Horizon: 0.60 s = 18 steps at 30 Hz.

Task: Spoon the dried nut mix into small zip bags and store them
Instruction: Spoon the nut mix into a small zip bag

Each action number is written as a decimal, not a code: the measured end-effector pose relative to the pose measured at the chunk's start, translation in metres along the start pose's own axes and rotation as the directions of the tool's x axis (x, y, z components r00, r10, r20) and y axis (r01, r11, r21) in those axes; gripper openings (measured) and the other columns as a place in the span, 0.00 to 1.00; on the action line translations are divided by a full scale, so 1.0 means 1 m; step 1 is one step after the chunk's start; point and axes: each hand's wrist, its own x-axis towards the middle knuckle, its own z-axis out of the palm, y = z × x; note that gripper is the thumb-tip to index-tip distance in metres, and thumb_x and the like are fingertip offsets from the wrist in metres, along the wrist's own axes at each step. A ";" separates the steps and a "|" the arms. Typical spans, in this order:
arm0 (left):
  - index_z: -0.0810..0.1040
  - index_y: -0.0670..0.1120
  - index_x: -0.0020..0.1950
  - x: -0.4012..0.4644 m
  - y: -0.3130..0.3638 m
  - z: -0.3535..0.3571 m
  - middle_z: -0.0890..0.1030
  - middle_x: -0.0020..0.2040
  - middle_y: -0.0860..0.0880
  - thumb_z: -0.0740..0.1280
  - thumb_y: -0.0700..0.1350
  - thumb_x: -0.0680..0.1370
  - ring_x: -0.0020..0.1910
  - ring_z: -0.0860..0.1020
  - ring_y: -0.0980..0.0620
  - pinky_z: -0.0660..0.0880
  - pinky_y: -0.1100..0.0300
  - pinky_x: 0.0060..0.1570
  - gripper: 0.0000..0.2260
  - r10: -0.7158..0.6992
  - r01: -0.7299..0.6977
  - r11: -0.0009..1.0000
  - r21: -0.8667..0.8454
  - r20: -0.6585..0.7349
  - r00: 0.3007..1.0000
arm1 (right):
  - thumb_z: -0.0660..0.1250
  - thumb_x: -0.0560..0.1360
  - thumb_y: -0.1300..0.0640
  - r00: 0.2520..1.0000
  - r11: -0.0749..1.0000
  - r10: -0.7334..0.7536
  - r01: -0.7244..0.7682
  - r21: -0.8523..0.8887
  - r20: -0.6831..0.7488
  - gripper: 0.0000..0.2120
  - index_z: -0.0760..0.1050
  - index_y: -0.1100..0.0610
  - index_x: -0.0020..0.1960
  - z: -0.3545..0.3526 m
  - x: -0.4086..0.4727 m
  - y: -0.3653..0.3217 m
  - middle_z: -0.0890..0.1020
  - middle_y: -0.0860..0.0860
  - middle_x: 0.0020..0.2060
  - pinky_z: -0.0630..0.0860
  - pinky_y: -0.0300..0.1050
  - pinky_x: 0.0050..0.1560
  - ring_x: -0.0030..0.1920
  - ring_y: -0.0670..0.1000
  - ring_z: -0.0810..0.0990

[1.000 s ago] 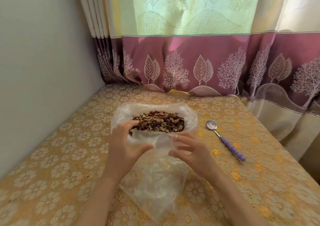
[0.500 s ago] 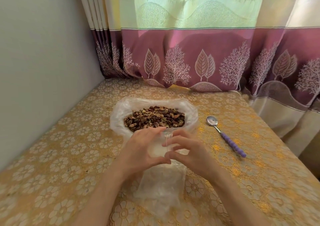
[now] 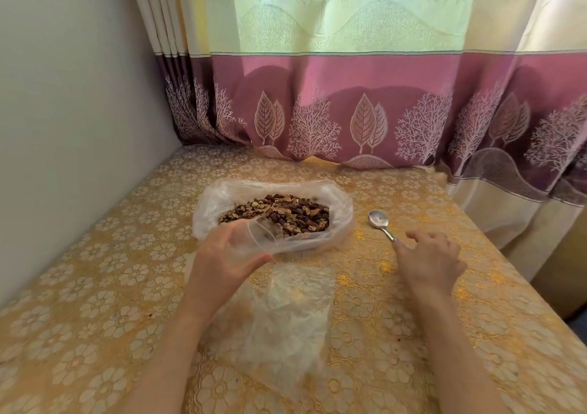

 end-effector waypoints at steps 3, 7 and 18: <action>0.69 0.56 0.61 -0.001 0.003 0.001 0.71 0.52 0.64 0.66 0.66 0.63 0.53 0.73 0.56 0.71 0.56 0.56 0.30 -0.005 0.005 1.000 -0.003 0.013 1.000 | 0.65 0.75 0.45 0.989 0.991 0.124 -0.119 -0.056 0.083 0.18 0.76 0.55 0.61 0.002 0.003 0.008 0.72 0.57 0.63 0.61 0.55 0.62 0.65 0.59 0.64; 0.68 0.56 0.61 -0.003 0.006 0.002 0.71 0.52 0.64 0.67 0.64 0.63 0.54 0.73 0.56 0.69 0.60 0.55 0.29 -0.020 0.020 1.000 -0.022 0.006 1.000 | 0.64 0.76 0.50 0.982 0.985 0.174 -0.172 -0.029 0.078 0.13 0.77 0.56 0.56 0.004 0.004 0.009 0.73 0.57 0.61 0.61 0.56 0.62 0.64 0.59 0.66; 0.72 0.49 0.64 -0.002 0.002 -0.006 0.79 0.53 0.51 0.69 0.62 0.64 0.51 0.78 0.50 0.76 0.51 0.53 0.32 -0.149 0.140 0.979 -0.148 -0.048 0.988 | 0.71 0.73 0.58 0.994 0.762 -0.048 0.102 0.640 -0.101 0.09 0.78 0.60 0.51 0.003 -0.012 -0.024 0.81 0.56 0.42 0.76 0.44 0.38 0.38 0.52 0.79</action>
